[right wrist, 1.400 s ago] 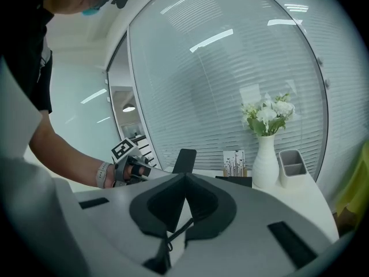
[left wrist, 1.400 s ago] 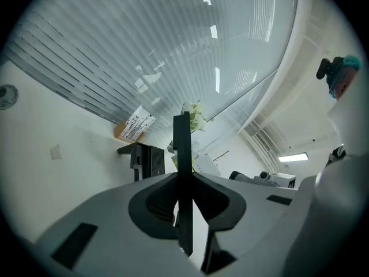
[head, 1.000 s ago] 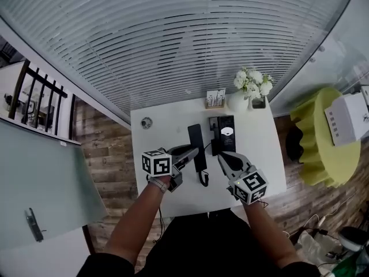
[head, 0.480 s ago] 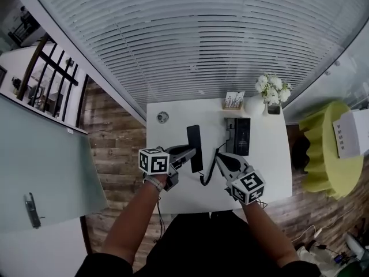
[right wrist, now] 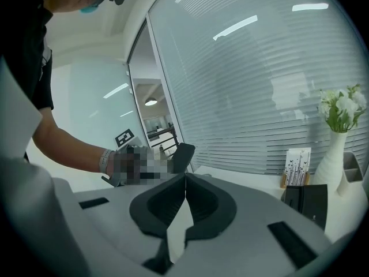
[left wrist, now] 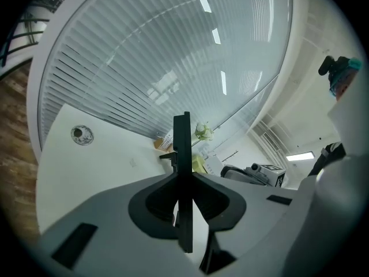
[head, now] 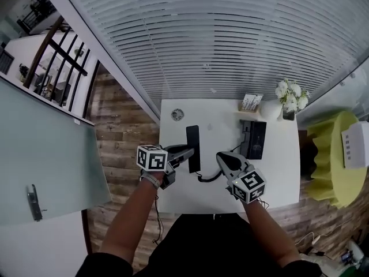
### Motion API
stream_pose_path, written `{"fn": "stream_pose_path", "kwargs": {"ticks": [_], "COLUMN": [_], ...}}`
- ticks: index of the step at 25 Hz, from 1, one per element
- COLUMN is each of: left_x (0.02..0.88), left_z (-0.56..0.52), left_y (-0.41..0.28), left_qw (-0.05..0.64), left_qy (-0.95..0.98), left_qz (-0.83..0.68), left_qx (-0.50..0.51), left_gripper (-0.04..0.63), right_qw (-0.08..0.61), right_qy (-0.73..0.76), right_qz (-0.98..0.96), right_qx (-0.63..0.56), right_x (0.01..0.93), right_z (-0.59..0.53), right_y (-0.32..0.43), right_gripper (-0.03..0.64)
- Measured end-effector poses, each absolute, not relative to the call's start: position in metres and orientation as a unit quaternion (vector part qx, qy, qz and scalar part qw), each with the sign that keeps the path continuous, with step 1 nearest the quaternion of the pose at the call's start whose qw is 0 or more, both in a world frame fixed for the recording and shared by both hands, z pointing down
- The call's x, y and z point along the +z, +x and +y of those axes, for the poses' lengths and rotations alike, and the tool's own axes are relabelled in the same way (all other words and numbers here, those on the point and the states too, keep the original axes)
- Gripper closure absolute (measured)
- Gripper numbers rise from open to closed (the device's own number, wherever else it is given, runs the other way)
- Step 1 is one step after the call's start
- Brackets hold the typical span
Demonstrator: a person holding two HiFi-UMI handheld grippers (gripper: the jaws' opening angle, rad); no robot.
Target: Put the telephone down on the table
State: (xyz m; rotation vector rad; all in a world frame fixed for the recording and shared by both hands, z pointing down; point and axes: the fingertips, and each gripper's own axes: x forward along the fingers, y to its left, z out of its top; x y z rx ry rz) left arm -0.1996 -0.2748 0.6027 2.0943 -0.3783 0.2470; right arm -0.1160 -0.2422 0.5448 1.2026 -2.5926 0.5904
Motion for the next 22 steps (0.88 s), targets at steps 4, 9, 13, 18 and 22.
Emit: {"fn": "stream_pose_path", "kwargs": {"ticks": [4, 9, 13, 18, 22], "left_x": [0.613, 0.633, 0.647, 0.671, 0.69], "left_z": [-0.283, -0.297, -0.311, -0.321, -0.329], "left_y": [-0.221, -0.243, -0.255, -0.263, -0.269], "left_qw": [0.489, 0.495, 0.496, 0.506, 0.521], "left_qy": [0.851, 0.843, 0.839, 0.831, 0.821], "left_qz": [-0.156, -0.166, -0.174, -0.169, -0.166], "left_qx": [0.111, 0.13, 0.14, 0.156, 0.163], "left_gripper": [0.518, 0.518, 0.518, 0.518, 0.518], "right_qw": [0.116, 0.124, 0.131, 0.14, 0.147], "right_qy": [0.401, 0.392, 0.384, 0.379, 0.375], "right_qz": [-0.885, -0.887, -0.89, -0.889, -0.887], "right_qx": [0.205, 0.208, 0.208, 0.214, 0.226], "right_x": [0.551, 0.564, 0.576, 0.592, 0.609], "right_z": [-0.252, -0.268, -0.283, -0.298, -0.307], "right_y": [-0.134, -0.153, -0.169, -0.184, -0.195], "right_gripper": [0.595, 0.595, 0.595, 0.595, 0.595]}}
